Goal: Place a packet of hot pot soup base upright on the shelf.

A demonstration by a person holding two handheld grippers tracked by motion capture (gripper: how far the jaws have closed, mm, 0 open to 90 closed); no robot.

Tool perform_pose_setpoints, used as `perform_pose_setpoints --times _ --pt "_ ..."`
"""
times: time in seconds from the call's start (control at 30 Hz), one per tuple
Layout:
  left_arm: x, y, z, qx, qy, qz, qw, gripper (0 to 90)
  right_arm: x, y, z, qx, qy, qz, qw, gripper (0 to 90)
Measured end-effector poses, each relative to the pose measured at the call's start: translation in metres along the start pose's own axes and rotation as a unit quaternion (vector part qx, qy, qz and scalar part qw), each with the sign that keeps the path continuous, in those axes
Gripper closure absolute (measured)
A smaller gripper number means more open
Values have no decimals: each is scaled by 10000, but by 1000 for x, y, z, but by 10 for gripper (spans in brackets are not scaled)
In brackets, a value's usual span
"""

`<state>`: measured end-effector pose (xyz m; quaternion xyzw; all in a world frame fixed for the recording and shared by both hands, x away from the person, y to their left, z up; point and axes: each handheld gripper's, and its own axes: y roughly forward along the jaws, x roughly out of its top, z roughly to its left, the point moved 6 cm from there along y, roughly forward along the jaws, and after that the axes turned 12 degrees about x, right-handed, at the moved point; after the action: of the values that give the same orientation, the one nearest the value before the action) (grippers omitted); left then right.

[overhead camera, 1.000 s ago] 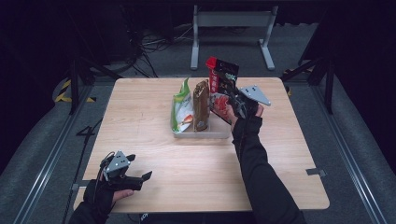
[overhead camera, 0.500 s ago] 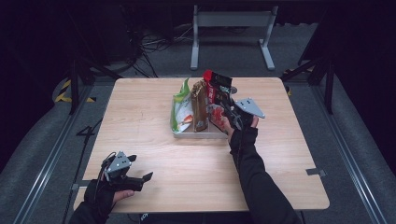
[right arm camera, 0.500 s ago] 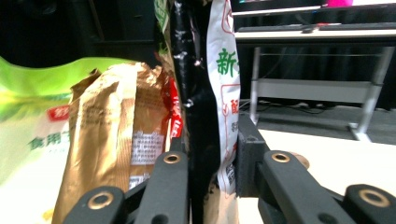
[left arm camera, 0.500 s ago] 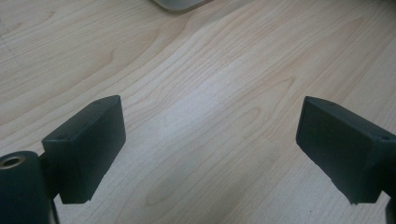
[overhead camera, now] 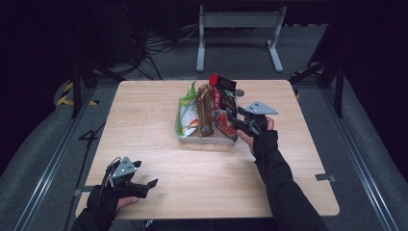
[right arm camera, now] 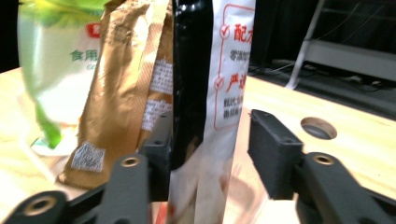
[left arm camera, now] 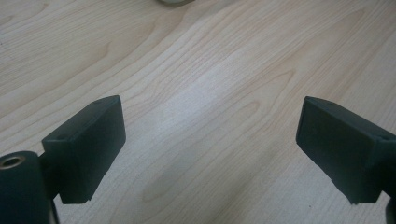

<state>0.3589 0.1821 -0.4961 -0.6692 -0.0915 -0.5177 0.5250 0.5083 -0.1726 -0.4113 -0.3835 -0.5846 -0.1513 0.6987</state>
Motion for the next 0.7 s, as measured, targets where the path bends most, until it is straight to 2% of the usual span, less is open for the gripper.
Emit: perform_pose_setpoints --times 0.1,0.17,0.27,0.4,0.43,0.5,0.63,0.7 --pt "0 0 -1 -15 11 8 10000 89 0 -5 1 31 -88 62 9999 525" --pt "0 0 -1 -13 11 31 10000 89 -3 -9 5 199 -220 246 9993 532" --pt "-1 1 0 -1 67 57 10000 88 -9 -12 10 253 -374 480 9978 555" --pt "-1 2 -2 -37 80 106 9999 88 -19 -16 12 256 -591 812 9946 572" --pt "-1 2 -2 -37 80 106 9999 88 -19 -16 12 256 -591 812 9946 572" --pt "-1 2 -4 -60 101 139 9998 88 -26 -15 14 257 -716 1010 9920 580" --pt "-3 4 -6 -116 124 211 9996 88 -28 -13 17 202 -963 1146 9885 623" --pt "-3 4 -6 -123 174 200 9996 88 -28 -12 16 209 -965 1147 9885 628"
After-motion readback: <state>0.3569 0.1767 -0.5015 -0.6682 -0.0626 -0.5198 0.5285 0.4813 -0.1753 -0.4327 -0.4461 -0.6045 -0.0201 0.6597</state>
